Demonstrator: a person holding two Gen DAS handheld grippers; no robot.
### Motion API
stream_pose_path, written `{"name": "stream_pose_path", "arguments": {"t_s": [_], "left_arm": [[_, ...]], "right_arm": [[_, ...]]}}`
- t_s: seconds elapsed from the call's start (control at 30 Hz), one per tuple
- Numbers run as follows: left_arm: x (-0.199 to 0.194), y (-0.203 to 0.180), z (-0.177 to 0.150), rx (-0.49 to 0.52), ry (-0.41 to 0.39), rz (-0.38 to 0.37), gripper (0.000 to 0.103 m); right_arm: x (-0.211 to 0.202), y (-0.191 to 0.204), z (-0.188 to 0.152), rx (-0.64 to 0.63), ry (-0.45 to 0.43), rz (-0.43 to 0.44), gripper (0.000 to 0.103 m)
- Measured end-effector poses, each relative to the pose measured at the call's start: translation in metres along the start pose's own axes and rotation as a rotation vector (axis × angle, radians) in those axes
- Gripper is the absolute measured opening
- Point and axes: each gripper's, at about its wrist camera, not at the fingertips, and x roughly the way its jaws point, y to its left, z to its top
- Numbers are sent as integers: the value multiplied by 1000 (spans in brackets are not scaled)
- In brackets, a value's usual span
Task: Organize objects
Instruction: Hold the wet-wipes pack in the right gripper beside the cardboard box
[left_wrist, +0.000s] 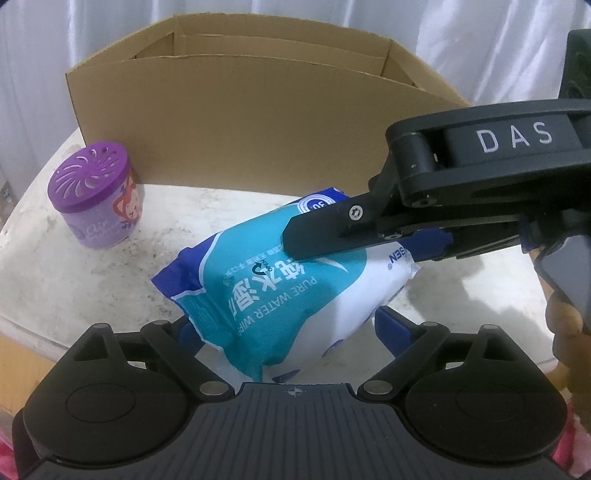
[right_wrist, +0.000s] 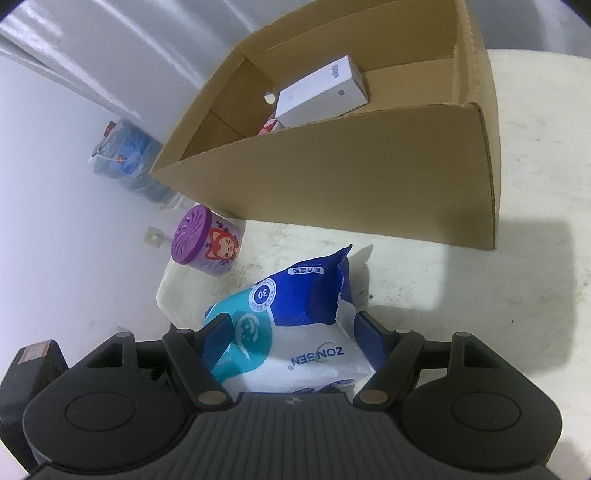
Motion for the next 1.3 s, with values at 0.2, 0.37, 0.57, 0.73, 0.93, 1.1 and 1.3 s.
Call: {"name": "stream_pose_path", "arguments": {"t_s": [0.2, 0.37, 0.57, 0.73, 0.93, 1.1, 1.3], "left_arm": [[1, -2, -1, -8, 4, -1, 93], [1, -3, -1, -4, 4, -1, 93], [1, -4, 1, 2, 2, 0, 92], [1, -4, 3, -2, -1, 0, 92], [-1, -4, -1, -10, -3, -7, 92], [0, -3, -2, -14, 12, -4, 95], [2, -6, -3, 2, 9, 11, 96]], "right_arm": [[0, 1, 0, -6, -4, -3, 76], [0, 2, -1, -14, -7, -5, 76], [1, 3, 1, -15, -11, -6, 76], [3, 5, 4, -25, -18, -13, 76], [4, 4, 10, -28, -20, -21, 76], [1, -8, 11, 7, -7, -17, 80], [5, -11, 9, 27, 3, 17, 81]]}}
